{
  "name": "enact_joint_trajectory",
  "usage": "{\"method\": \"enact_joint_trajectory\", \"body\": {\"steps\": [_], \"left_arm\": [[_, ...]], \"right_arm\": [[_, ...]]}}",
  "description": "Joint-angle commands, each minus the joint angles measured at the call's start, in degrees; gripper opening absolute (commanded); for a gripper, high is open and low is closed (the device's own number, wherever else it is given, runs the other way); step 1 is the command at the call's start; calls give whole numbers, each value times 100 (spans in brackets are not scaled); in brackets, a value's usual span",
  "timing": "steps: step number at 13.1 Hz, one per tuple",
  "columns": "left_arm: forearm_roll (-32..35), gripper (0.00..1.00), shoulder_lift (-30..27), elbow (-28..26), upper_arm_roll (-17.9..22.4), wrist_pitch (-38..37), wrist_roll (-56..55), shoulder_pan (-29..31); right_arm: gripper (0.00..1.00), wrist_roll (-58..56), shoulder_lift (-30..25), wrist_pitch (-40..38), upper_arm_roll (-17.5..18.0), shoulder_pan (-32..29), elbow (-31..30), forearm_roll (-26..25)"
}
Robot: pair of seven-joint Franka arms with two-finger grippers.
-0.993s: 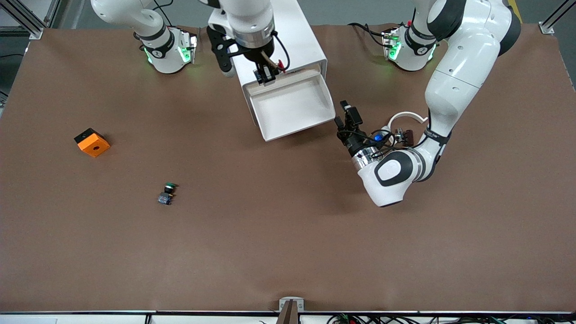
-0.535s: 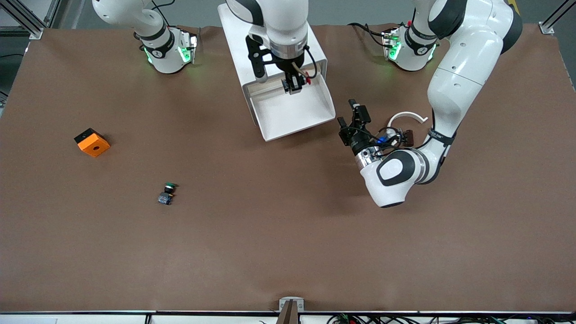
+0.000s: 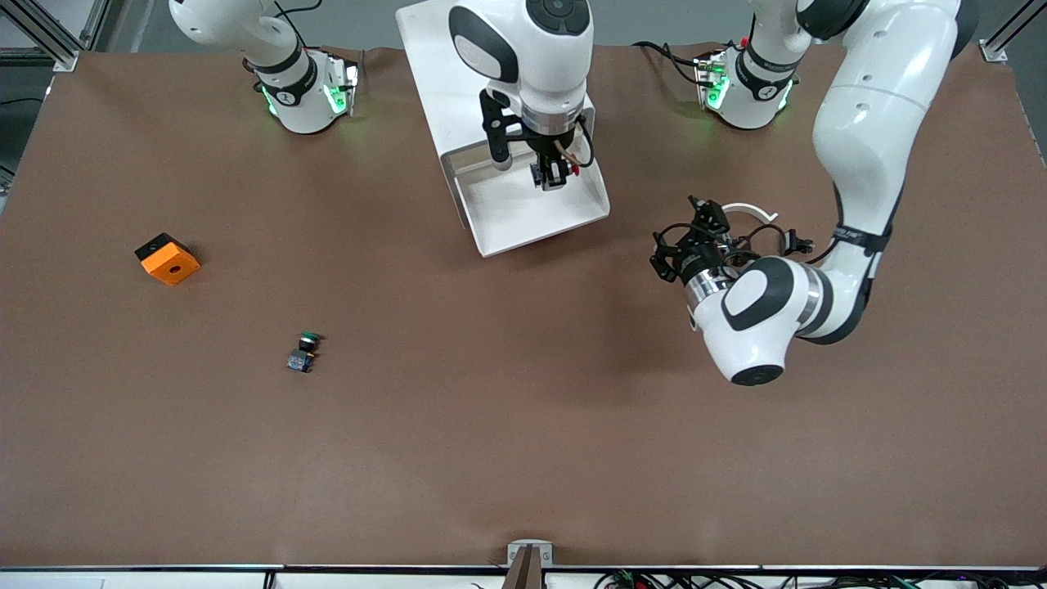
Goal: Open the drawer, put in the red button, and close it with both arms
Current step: 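Carry the red button over the drawer while the left gripper releases the handle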
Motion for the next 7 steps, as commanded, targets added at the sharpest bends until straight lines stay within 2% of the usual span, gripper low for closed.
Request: {"method": "enact_joint_trajectory", "body": {"steps": [1,4,7], "left_arm": [[726,100,-690,-219,-24,234,1386,179],[1245,100,-1112,-237,-24,759,3021,556],[1439,100,-1673,-726,-24,1541,4121,943]], "right_arm": [[0,186,260,195,-69,165,15,-100],[0,177,428,301,-69,227,6,-91],[0,185,524,371,-69,271,-28,-83]]}}
